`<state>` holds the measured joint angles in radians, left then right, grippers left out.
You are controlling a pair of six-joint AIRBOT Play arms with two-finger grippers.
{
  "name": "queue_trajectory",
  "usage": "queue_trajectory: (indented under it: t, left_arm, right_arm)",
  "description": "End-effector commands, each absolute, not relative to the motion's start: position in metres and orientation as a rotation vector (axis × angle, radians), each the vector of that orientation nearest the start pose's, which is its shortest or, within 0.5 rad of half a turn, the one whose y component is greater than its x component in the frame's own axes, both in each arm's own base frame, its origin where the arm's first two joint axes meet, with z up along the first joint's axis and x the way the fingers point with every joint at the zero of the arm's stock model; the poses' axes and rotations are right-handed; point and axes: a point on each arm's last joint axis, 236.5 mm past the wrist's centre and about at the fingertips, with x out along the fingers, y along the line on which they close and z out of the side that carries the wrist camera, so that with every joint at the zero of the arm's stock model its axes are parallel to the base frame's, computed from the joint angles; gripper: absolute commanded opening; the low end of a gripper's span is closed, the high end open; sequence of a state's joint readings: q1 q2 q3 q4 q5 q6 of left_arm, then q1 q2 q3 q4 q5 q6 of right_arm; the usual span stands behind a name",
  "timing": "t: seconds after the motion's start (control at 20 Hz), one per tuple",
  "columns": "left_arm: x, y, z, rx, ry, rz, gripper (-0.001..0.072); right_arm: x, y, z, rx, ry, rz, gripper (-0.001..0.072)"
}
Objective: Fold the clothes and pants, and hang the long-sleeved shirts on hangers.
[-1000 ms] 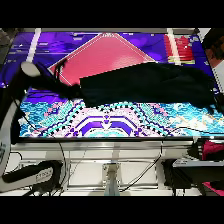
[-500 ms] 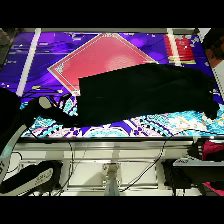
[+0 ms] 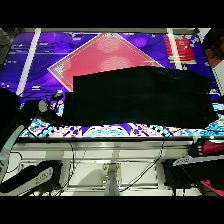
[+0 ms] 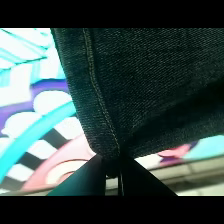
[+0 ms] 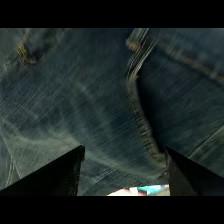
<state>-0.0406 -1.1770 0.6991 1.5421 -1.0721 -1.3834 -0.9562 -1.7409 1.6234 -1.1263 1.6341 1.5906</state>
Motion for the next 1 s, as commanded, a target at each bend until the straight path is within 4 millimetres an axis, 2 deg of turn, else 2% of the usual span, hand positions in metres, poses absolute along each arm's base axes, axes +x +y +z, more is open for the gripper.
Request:
queue_trajectory:
  t: [0.0, 0.1, 0.2, 0.3, 0.35, 0.45, 0.5, 0.55, 0.65, 0.7, 0.75, 0.8, 0.85, 0.9, 0.95]
  left_arm:
    - [0.269, 0.009, -0.096, 0.155, 1.52, -0.09, 0.0009]
    - [0.275, 0.014, -0.091, 0.098, 1.503, -0.065, 0.0009]
    - [0.285, 0.004, -0.083, 0.021, 1.471, -0.077, 0.001]
    - [0.295, 0.006, -0.075, 0.029, 1.444, -0.073, 0.0013]
    - [0.298, 0.01, -0.072, 0.044, 1.434, -0.066, 0.004]
    - [0.301, 0.012, -0.064, 0.044, 1.437, -0.062, 0.0237]
    - [0.298, 0.011, -0.06, 0.043, 1.454, -0.065, 0.0368]
    - [0.294, 0.008, -0.054, 0.028, 1.482, -0.075, 0.0437]
    - [0.288, -0.002, -0.038, -0.013, 1.523, -0.105, 0.0436]
    - [0.294, -0.007, -0.028, -0.029, 1.505, -0.12, 0.0437]
    - [0.31, -0.012, -0.014, -0.044, 1.442, -0.133, 0.0437]
    - [0.336, -0.016, 0.003, -0.068, 1.337, -0.133, 0.0432]
    - [0.371, -0.021, 0.022, -0.131, 1.196, -0.116, 0.0386]
    - [0.397, -0.031, 0.036, -0.214, 1.101, -0.118, 0.0223]
    - [0.417, -0.043, 0.042, -0.288, 1.06, -0.147, 0.02]
  right_arm:
    - [0.308, -0.253, -0.024, 1.156, 1.385, -0.328, 0.0546]
    - [0.319, -0.262, -0.025, 1.147, 1.327, -0.347, 0.0546]
    - [0.326, -0.266, -0.024, 1.147, 1.291, -0.352, 0.0545]
    - [0.329, -0.265, -0.023, 1.154, 1.28, -0.344, 0.0545]
    - [0.329, -0.266, -0.023, 1.153, 1.277, -0.345, 0.0546]
    - [0.329, -0.266, -0.023, 1.153, 1.276, -0.347, 0.0546]
    - [0.33, -0.267, -0.023, 1.152, 1.274, -0.348, 0.0546]
    - [0.33, -0.267, -0.023, 1.151, 1.272, -0.349, 0.0545]
    - [0.331, -0.268, -0.023, 1.15, 1.268, -0.351, 0.0545]
    - [0.332, -0.269, -0.023, 1.148, 1.262, -0.355, 0.0546]
    - [0.334, -0.271, -0.023, 1.146, 1.25, -0.358, 0.0546]
    - [0.337, -0.271, -0.024, 1.139, 1.241, -0.36, 0.0546]
    - [0.343, -0.272, -0.024, 1.128, 1.225, -0.362, 0.0546]
    - [0.349, -0.272, -0.024, 1.114, 1.214, -0.364, 0.0546]
    - [0.357, -0.271, -0.024, 1.095, 1.202, -0.363, 0.0546]
